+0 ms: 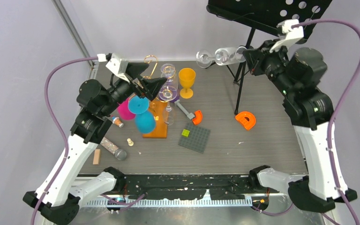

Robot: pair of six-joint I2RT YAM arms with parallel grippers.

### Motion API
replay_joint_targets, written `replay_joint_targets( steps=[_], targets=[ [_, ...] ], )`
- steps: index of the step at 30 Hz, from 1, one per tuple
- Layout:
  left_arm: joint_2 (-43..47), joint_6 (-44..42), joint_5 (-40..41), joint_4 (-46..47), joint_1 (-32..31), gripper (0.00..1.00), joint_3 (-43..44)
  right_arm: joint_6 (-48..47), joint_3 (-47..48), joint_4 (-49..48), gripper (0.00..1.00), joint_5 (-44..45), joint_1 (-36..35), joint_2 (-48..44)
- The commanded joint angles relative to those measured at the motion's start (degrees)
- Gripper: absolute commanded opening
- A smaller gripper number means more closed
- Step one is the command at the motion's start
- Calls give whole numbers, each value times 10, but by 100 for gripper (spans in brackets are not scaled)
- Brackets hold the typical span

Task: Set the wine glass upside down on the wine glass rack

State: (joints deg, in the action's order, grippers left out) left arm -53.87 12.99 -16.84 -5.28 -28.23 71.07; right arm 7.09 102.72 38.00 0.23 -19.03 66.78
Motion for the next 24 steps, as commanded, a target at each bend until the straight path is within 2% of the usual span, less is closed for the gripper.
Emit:
replay_joint_targets(
  steps=[1,6,12,24],
  targets=[
    [-25,-18,-4,90,-18,93,30,16,-20,-158,5,-62,-2,-55],
    [-52,-55,19,172,-45,93,14,23,-68,-222,5,-118,-2,-98],
    [-88,-65,26,216,-63,92,16,37,-99,-280,5,-154,-3,-137],
    [-130,-54,69,238,-70,86,37,49,-137,-341,5,-220,-2,-178]
  ],
)
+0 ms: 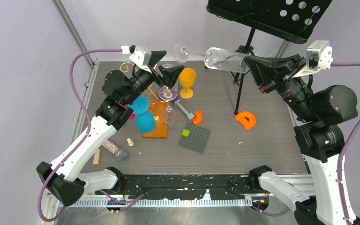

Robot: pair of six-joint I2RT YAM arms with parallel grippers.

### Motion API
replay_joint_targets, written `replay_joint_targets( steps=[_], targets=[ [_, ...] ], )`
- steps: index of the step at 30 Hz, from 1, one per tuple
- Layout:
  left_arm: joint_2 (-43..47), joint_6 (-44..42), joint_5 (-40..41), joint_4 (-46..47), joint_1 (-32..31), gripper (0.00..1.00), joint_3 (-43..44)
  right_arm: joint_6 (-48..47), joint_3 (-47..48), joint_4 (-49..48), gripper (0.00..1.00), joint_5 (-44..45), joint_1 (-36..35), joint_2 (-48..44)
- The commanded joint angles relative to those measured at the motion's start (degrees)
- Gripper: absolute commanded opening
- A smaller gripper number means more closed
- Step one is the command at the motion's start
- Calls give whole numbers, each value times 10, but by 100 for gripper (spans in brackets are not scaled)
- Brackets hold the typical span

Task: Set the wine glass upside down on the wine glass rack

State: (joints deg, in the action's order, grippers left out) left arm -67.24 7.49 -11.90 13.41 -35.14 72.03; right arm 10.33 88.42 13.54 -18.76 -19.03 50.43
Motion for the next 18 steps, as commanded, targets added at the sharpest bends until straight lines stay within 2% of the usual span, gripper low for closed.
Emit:
replay_joint_targets(
  steps=[1,8,16,18],
  targets=[
    [3,2,20,56,-2,85,27,18,4,-98,5,-33,-2,-15],
    [-10,7,32,70,-1,71,38,23,-2,-110,5,-61,-2,-16],
    [-22,11,13,97,-2,43,43,32,-8,-120,5,-84,-2,-16],
    [-24,11,6,98,-1,33,44,36,-13,-128,5,-89,-2,-18]
  ],
)
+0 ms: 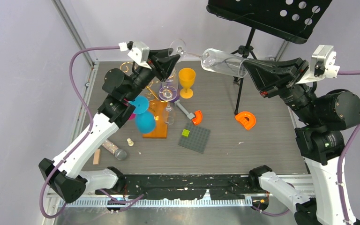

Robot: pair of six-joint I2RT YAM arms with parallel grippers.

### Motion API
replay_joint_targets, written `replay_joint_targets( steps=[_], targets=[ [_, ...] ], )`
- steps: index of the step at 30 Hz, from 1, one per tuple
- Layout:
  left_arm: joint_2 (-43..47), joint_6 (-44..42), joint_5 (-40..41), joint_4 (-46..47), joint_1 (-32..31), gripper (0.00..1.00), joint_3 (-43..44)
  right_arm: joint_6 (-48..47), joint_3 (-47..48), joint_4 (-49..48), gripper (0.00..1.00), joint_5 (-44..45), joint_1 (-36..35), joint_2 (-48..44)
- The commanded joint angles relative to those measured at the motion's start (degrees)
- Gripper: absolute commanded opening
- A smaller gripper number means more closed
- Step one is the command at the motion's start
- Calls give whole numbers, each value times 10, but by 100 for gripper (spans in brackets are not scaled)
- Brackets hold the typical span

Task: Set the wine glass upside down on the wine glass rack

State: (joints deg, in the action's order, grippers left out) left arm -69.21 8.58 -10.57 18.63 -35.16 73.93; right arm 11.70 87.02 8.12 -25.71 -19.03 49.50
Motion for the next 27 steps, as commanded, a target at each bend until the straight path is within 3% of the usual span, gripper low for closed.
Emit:
replay_joint_targets(
  steps=[1,4,6,19,27],
  targets=[
    [-3,0,-9,47,-2,27,24,23,-2,-76,5,-24,-2,-10],
    [2,1,-13,60,-2,6,16,23,-9,-77,5,-36,-2,-10],
    [7,0,-13,69,-1,0,11,21,-14,-78,5,-44,-2,-11],
    [26,-18,-54,84,0,0,1,-27,-85,-135,6,-88,-2,-51],
    [50,-15,16,62,5,0,-4,-76,-96,-90,27,-88,-2,-62]
  ],
)
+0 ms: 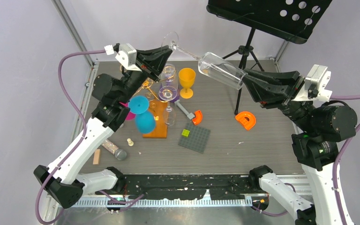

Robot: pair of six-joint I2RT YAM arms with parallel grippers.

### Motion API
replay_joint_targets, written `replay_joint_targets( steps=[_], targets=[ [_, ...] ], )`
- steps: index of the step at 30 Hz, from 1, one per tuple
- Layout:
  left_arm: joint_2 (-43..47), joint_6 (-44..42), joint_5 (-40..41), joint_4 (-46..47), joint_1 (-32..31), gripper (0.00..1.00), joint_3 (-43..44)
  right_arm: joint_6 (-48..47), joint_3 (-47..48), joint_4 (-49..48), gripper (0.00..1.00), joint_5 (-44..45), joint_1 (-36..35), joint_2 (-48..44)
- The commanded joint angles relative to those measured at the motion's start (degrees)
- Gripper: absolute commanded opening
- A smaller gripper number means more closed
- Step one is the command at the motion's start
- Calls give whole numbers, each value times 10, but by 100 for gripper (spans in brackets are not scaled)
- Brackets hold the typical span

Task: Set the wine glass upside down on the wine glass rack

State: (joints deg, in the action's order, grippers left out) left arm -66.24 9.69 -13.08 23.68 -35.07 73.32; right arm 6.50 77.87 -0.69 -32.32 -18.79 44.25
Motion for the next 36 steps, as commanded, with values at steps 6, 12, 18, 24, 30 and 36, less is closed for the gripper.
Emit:
replay_joint_targets(
  steps=[6,12,18,24,30,36],
  targets=[
    [28,-19,68,3,8,0,-1,-44,-18,3,34,-21,-5,-18],
    [34,-14,85,0,15,0,-5,-79,-16,66,39,-9,-4,-25],
    [41,-9,95,4,23,0,-10,-110,-9,113,44,-2,-4,-29],
    [46,-14,93,16,26,0,-22,-133,-14,143,47,15,-4,-33],
    [46,-29,68,17,29,0,-21,-138,-13,148,48,43,-5,-43],
    [46,-163,-73,-77,30,0,14,-126,66,195,49,43,-5,-16]
  ],
)
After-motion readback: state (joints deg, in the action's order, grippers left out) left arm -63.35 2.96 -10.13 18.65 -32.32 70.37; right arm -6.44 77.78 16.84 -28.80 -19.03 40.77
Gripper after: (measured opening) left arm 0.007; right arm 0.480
